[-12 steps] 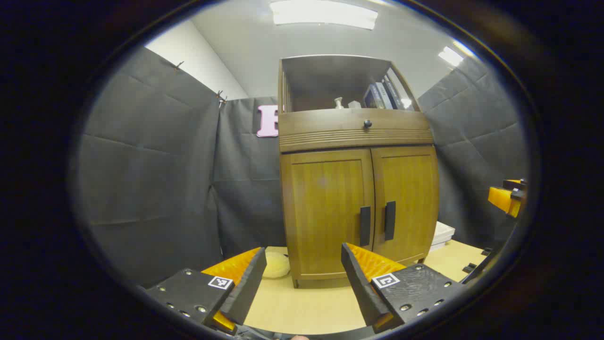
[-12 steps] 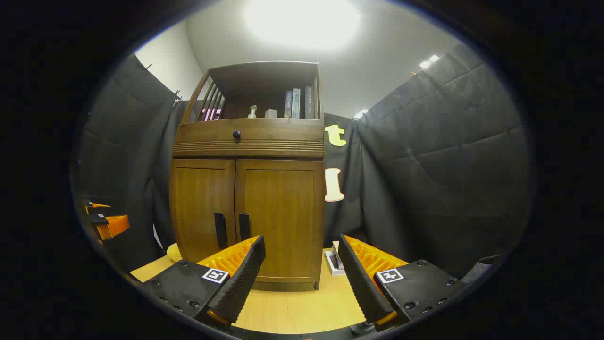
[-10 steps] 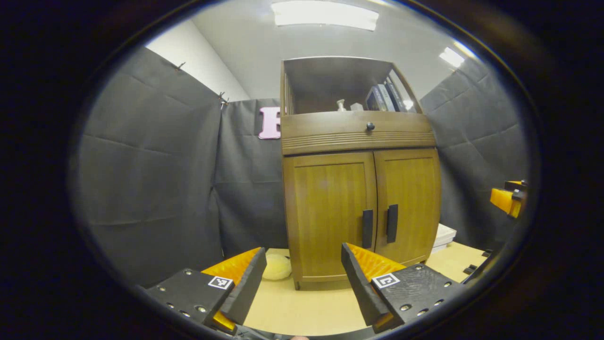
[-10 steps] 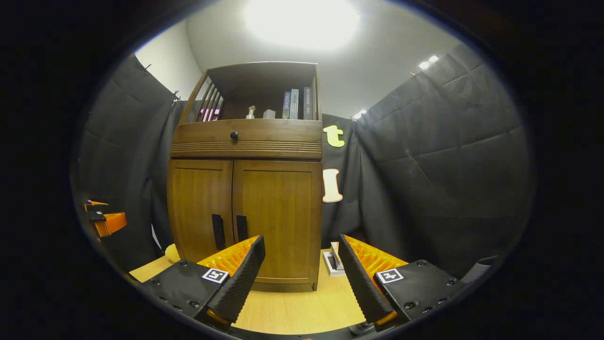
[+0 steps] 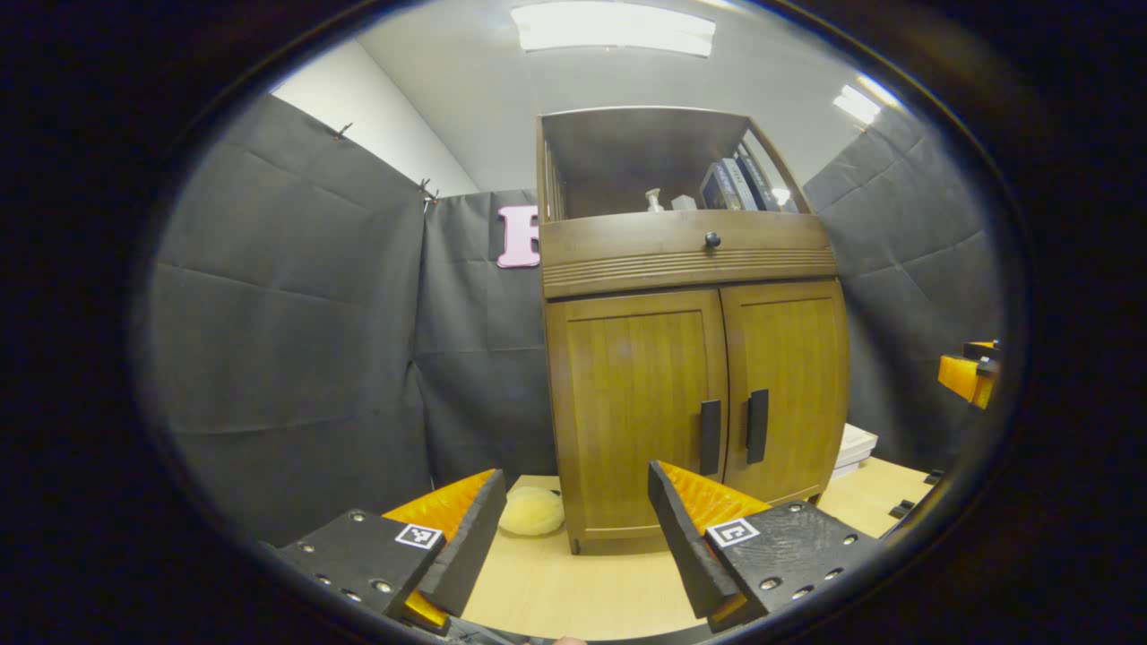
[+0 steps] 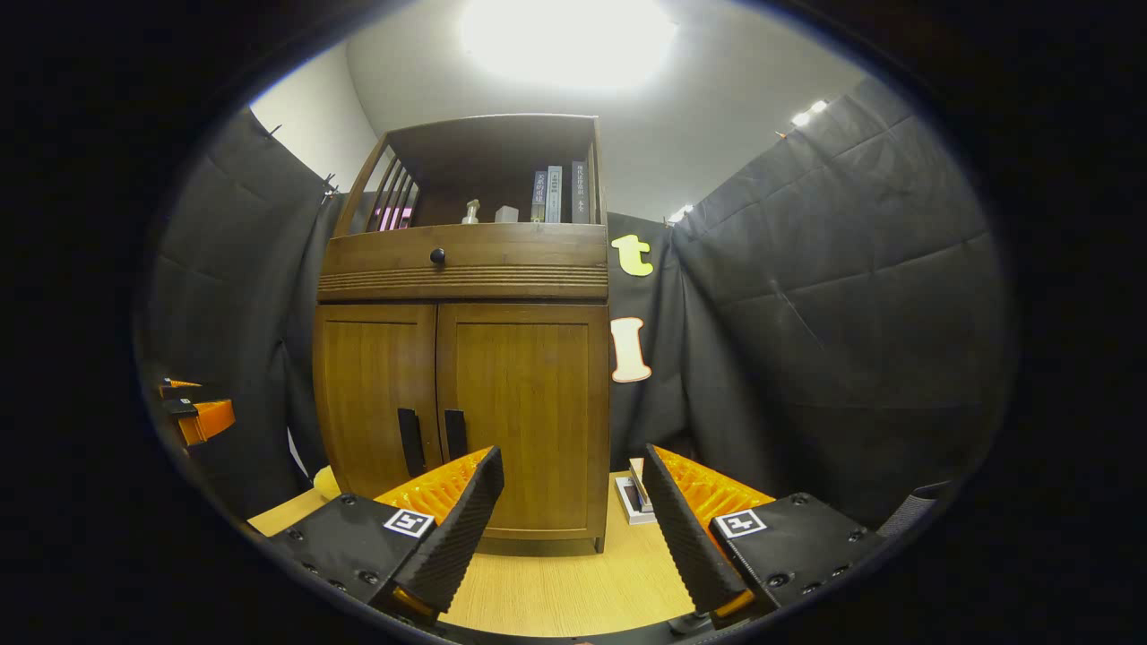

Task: Open the right door of the double-door shoe cabinet with the right hand, and open the left door with the left hand.

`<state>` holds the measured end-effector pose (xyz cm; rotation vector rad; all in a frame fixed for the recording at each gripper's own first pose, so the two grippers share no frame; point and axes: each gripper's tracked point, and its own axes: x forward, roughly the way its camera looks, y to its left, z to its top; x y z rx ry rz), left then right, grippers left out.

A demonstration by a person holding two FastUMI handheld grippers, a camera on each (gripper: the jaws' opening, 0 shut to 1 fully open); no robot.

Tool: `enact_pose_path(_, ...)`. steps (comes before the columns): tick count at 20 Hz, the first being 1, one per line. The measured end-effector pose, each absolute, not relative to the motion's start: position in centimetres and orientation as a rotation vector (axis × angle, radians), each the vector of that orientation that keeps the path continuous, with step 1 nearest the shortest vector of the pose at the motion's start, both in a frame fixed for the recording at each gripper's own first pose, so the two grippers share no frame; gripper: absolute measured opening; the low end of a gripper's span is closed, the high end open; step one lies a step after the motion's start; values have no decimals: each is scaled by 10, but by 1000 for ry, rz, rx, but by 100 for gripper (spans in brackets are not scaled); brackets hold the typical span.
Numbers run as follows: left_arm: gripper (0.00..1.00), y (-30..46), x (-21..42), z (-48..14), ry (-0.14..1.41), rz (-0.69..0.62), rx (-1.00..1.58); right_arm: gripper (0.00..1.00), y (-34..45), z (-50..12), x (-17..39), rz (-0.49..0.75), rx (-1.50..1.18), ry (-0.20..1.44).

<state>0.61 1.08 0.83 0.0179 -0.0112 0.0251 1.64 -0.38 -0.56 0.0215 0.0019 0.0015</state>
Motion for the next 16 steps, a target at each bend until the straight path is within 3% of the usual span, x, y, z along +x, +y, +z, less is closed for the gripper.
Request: enact_pose_path(16, 92, 21, -2, 16, -26, 130, 54, 98, 58, -6, 90, 144, 58, -11)
